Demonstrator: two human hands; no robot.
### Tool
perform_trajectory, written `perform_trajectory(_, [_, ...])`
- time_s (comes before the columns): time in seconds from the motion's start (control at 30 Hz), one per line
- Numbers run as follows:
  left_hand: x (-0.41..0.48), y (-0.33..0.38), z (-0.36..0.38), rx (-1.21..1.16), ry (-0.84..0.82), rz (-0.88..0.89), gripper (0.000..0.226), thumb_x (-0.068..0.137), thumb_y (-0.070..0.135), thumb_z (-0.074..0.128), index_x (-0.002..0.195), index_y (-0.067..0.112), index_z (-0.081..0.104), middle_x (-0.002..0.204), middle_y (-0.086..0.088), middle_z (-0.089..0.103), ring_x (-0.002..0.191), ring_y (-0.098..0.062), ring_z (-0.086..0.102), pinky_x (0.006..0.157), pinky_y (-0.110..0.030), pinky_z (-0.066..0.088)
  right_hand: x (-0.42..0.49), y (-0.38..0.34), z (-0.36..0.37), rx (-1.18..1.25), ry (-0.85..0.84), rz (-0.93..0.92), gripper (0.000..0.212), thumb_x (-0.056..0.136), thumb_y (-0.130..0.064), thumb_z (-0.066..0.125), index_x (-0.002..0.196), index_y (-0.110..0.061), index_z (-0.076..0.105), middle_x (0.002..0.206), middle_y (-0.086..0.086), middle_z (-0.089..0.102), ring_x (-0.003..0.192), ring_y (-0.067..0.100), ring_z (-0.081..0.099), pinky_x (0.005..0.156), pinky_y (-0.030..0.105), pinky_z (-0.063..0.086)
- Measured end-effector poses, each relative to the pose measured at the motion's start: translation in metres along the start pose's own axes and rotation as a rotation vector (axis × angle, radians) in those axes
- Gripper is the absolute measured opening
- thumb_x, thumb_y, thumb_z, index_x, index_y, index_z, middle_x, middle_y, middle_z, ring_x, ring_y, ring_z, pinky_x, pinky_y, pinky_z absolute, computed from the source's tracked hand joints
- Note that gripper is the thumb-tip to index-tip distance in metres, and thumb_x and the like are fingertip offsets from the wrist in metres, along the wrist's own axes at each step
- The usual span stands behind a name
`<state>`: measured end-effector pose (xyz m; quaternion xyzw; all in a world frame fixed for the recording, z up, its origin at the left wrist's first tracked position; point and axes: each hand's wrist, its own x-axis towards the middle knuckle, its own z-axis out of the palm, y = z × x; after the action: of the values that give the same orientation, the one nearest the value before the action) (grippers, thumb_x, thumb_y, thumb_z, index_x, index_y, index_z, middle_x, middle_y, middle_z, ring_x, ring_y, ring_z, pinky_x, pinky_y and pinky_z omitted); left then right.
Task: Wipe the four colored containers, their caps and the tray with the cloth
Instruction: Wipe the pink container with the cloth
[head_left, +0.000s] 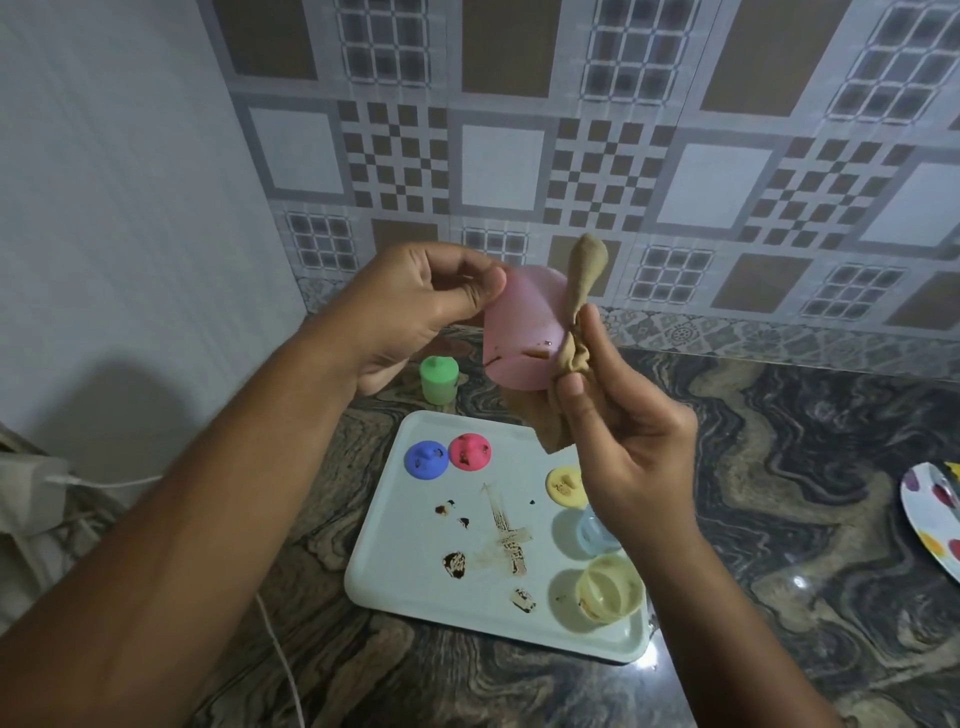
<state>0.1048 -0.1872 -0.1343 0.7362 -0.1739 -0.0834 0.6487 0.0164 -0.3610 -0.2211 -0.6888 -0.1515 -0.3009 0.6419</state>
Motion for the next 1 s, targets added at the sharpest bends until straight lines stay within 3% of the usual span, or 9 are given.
perform_trajectory(0.1, [-0.001,0.000,0.004,0.020,0.057,0.048,0.022,0.071,0.031,0.071,0.090,0.022,0.074,0.089,0.005,0.075,0.090,-0.010,0.068,0.094,-0.048,0.055,0.002,0.002,0.001,0.019,0.041,-0.084,0.041,0.092,-0.005,0.070,0.132,-0.010,0.063,0.140,0.009,0.062,0.139,0.034,0.053,0.108,0.038,0.053])
perform_trajectory(0.27, [-0.001,0.000,0.013,0.113,0.071,0.127,0.023,0.071,0.036,0.071,0.090,0.023,0.075,0.087,0.009,0.077,0.090,-0.007,0.072,0.090,-0.035,0.058,0.001,0.005,0.004,-0.002,0.040,-0.112,0.042,0.083,0.006,0.080,0.122,-0.003,0.069,0.139,-0.013,0.062,0.132,0.043,0.058,0.092,0.047,0.062])
perform_trajectory(0.47, [0.000,0.001,0.007,0.059,0.004,0.090,0.021,0.071,0.030,0.069,0.090,0.020,0.074,0.091,0.002,0.076,0.095,-0.014,0.070,0.093,-0.037,0.057,0.000,0.002,0.003,0.056,0.164,-0.110,0.036,0.087,-0.002,0.078,0.121,-0.004,0.066,0.131,0.021,0.066,0.117,0.033,0.070,0.092,0.041,0.062])
perform_trajectory(0.57, [0.001,0.002,0.004,-0.018,-0.026,0.042,0.022,0.072,0.024,0.068,0.091,0.015,0.073,0.093,-0.003,0.074,0.092,-0.012,0.070,0.086,-0.032,0.059,0.003,-0.007,0.004,0.096,0.206,-0.069,0.040,0.087,-0.001,0.074,0.124,-0.006,0.062,0.113,-0.011,0.076,0.095,0.001,0.075,0.078,0.019,0.061])
perform_trajectory(0.63, [0.001,0.002,0.003,-0.020,-0.028,0.036,0.022,0.072,0.024,0.068,0.091,0.015,0.073,0.093,-0.003,0.074,0.092,-0.011,0.070,0.086,-0.032,0.060,0.003,-0.010,0.004,0.138,0.195,-0.031,0.039,0.085,0.000,0.070,0.123,-0.007,0.063,0.102,-0.024,0.076,0.087,-0.006,0.071,0.072,0.014,0.058])
perform_trajectory(0.73, [0.000,0.002,0.005,0.095,-0.002,0.095,0.017,0.075,0.026,0.070,0.091,0.022,0.074,0.093,0.000,0.076,0.095,-0.015,0.070,0.094,-0.041,0.057,0.002,-0.004,0.003,0.144,0.155,-0.021,0.023,0.087,-0.003,0.077,0.109,-0.008,0.075,0.127,0.002,0.073,0.115,0.021,0.072,0.087,0.037,0.063])
perform_trajectory(0.83, [-0.001,0.004,0.007,0.234,0.011,0.159,0.010,0.081,0.024,0.072,0.090,0.028,0.075,0.091,0.007,0.077,0.095,-0.014,0.072,0.094,-0.040,0.057,-0.001,-0.001,0.009,0.116,0.132,-0.017,0.021,0.086,-0.008,0.082,0.107,-0.006,0.077,0.128,-0.007,0.072,0.123,0.043,0.065,0.087,0.062,0.060])
perform_trajectory(0.9, [-0.002,0.007,0.006,0.239,0.003,0.164,0.014,0.076,0.031,0.071,0.090,0.029,0.074,0.089,0.010,0.077,0.093,-0.010,0.072,0.092,-0.036,0.058,0.001,-0.007,0.009,0.126,0.200,0.043,0.022,0.087,-0.006,0.077,0.108,-0.011,0.074,0.108,-0.010,0.079,0.100,0.030,0.077,0.077,0.046,0.065])
perform_trajectory(1.0, [-0.005,0.010,0.003,0.212,-0.023,0.169,0.020,0.072,0.034,0.069,0.090,0.027,0.074,0.087,0.013,0.076,0.090,-0.004,0.071,0.088,-0.027,0.058,0.005,-0.012,0.003,0.201,0.287,0.122,0.017,0.087,-0.010,0.072,0.104,-0.011,0.074,0.086,-0.008,0.080,0.072,0.004,0.072,0.066,0.019,0.059])
